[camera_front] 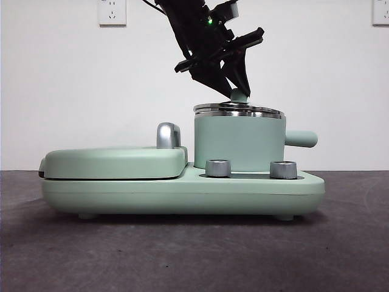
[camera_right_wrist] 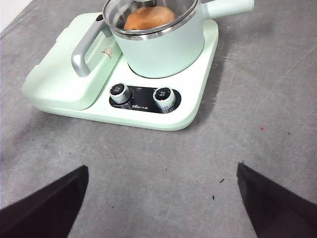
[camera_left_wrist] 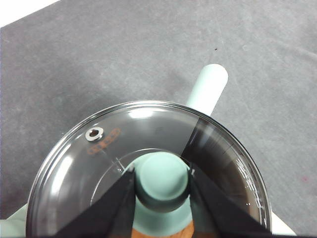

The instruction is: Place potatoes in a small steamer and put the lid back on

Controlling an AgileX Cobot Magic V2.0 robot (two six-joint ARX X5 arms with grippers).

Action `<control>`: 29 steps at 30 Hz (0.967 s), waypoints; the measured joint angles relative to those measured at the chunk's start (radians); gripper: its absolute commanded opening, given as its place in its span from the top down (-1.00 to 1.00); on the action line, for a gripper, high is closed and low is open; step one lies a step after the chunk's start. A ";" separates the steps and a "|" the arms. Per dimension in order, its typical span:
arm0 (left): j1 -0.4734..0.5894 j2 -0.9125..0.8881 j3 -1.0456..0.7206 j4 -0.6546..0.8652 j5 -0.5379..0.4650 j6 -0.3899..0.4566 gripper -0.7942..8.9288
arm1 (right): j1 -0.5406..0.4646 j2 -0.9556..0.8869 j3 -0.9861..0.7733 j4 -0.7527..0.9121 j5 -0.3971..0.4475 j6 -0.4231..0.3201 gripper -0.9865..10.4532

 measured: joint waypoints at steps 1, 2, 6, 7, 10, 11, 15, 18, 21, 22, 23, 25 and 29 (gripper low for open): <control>0.000 0.000 0.000 0.000 0.000 0.000 0.80 | 0.000 0.000 0.000 0.000 0.000 0.000 -0.01; 0.000 -0.001 0.000 -0.002 0.000 0.000 0.80 | 0.000 0.000 0.000 0.000 0.000 0.000 -0.01; 0.000 -0.013 0.000 -0.014 0.000 0.000 0.80 | 0.000 0.000 0.000 0.000 0.000 0.004 -0.01; 0.000 -0.017 0.000 -0.019 0.001 0.000 0.80 | 0.000 0.000 0.000 0.000 0.000 0.004 -0.01; 0.000 -0.021 0.000 -0.052 0.000 0.000 0.80 | 0.000 0.000 0.000 0.000 0.000 0.005 -0.01; 0.000 -0.021 0.000 -0.050 0.000 0.000 0.80 | 0.000 0.000 0.000 0.000 0.000 0.005 -0.01; 0.000 -0.021 0.000 -0.025 0.000 0.001 0.80 | 0.000 0.000 0.000 0.000 0.000 0.010 -0.01; 0.000 -0.021 0.000 -0.021 0.000 0.001 0.80 | 0.000 0.000 0.000 0.000 0.000 0.011 -0.01; 0.000 -0.021 0.000 -0.021 0.000 0.001 0.80 | 0.000 0.000 0.000 0.000 0.000 0.011 -0.01; 0.000 -0.021 0.000 -0.021 0.000 0.001 0.80 | 0.000 0.000 0.000 0.000 0.000 0.011 -0.01; 0.000 -0.021 0.000 -0.021 0.000 0.001 0.80 | 0.000 0.000 0.000 0.000 0.000 0.011 -0.01; 0.000 -0.021 0.000 -0.021 0.000 0.001 0.80 | 0.000 0.000 0.000 0.000 0.000 0.011 -0.01; 0.000 -0.021 0.000 -0.021 0.000 0.001 0.80 | 0.000 0.000 0.000 0.000 0.000 0.011 -0.01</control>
